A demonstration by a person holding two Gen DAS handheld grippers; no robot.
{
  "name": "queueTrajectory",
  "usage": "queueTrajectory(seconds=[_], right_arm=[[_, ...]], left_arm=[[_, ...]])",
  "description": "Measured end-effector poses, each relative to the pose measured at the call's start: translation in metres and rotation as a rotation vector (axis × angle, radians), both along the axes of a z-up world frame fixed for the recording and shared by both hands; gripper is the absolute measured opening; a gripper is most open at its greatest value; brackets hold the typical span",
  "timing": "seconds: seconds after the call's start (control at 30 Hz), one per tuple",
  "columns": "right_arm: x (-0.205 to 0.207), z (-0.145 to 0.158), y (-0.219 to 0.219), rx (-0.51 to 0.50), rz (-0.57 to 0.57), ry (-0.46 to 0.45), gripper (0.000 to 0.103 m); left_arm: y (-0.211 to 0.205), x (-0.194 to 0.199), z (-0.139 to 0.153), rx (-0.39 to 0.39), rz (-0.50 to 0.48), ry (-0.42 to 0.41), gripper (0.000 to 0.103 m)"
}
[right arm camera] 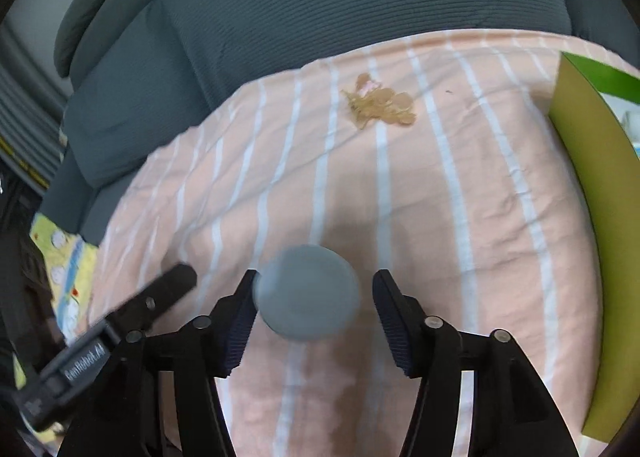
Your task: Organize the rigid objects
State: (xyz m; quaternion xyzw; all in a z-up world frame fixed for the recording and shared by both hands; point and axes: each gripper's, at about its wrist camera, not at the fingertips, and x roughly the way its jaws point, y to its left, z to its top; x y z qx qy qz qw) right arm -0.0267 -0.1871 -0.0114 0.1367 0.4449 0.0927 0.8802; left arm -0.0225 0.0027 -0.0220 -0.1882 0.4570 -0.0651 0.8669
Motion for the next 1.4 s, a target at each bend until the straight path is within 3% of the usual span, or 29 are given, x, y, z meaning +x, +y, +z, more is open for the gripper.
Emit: queueTrajectory(seconds=[0.17,0.4,0.63,0.83,1.0,1.17,1.23,1.3,1.4], right_arm=[[0.0,0.008,-0.026,0.089,-0.049,-0.027,0.06],[0.007,0.007,-0.051,0.109,-0.121,-0.013,0.06],[0.016,0.008,-0.071,0.105,-0.146,-0.019,0.06],[0.047,-0.008,-0.06,0.112,-0.016,0.006,0.061],[0.053,-0.023,-0.048,0.101,0.009,0.057,0.066],[0.052,-0.029,-0.039,0.086,0.034,0.06,0.073],[0.049,-0.031,-0.038,0.093,0.03,0.049,0.073],[0.049,-0.031,-0.037,0.093,0.03,0.043,0.073],[0.048,-0.032,-0.032,0.106,0.048,0.04,0.073]], left_arm=[[-0.018,0.0,-0.007,-0.041,-0.064,0.019,0.098],[-0.044,0.002,-0.009,-0.127,-0.195,0.023,0.096],[-0.073,0.008,-0.014,-0.065,-0.254,0.023,0.095],[-0.082,0.023,-0.021,-0.05,-0.23,0.027,0.095],[-0.089,0.026,-0.02,-0.032,-0.237,0.018,0.094],[-0.094,0.027,-0.021,-0.019,-0.241,0.006,0.081],[-0.095,0.027,-0.022,-0.032,-0.248,0.008,0.063],[-0.096,0.027,-0.023,-0.05,-0.254,0.014,0.054],[-0.098,0.024,-0.022,-0.031,-0.258,0.009,0.053]])
